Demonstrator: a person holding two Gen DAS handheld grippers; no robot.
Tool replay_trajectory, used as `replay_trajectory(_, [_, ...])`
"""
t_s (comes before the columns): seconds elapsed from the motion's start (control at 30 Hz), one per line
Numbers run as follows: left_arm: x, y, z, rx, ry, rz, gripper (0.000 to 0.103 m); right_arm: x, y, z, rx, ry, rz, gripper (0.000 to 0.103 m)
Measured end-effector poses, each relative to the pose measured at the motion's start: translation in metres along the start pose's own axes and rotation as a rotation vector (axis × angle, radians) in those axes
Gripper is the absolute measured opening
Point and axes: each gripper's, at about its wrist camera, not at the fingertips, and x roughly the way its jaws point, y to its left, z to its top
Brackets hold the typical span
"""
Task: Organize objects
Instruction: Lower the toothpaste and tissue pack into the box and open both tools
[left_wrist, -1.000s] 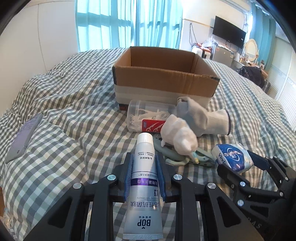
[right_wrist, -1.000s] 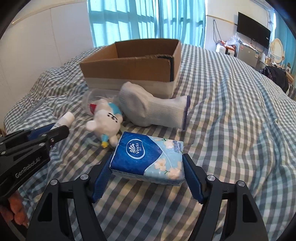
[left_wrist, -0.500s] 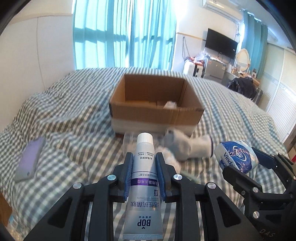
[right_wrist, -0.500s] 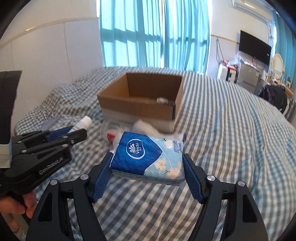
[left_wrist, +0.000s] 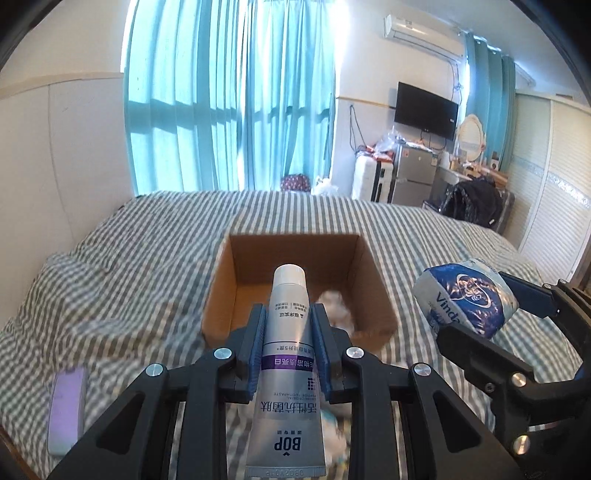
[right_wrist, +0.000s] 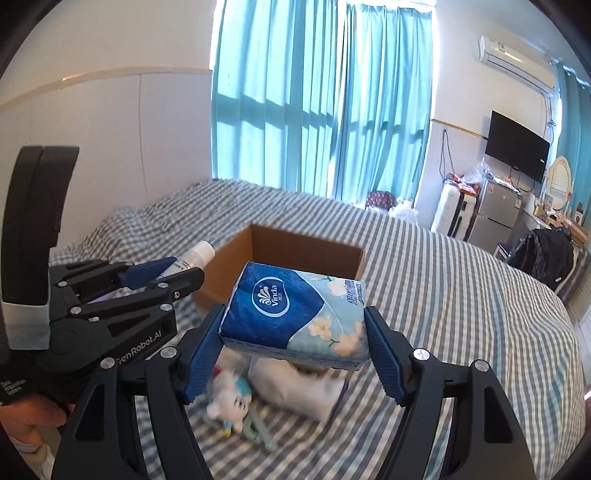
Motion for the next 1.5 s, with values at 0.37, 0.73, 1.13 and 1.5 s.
replay_trajectory(0.37, [0.068, 0.011, 0.047, -0.004, 0.008, -0.022, 0.025, 0.061, -0.032, 0.058, 0.003, -0.024, -0.015, 0.073])
replay_trajectory(0.73, [0.152, 0.023, 0.044, 0.009, 0.112, -0.047, 0.025, 0.162, -0.058, 0.077, 0.053, 0.026, 0.022, 0.073])
replay_trajectory(1.13, [0.194, 0.026, 0.021, 0.029, 0.186, -0.05, 0.025, 0.222, -0.069, 0.048, 0.105, 0.104, 0.11, 0.074])
replay_trajectory(1.5, [0.156, 0.025, 0.03, 0.021, 0.127, 0.001, 0.083, 0.177, -0.058, 0.061, 0.092, 0.022, 0.096, 0.089])
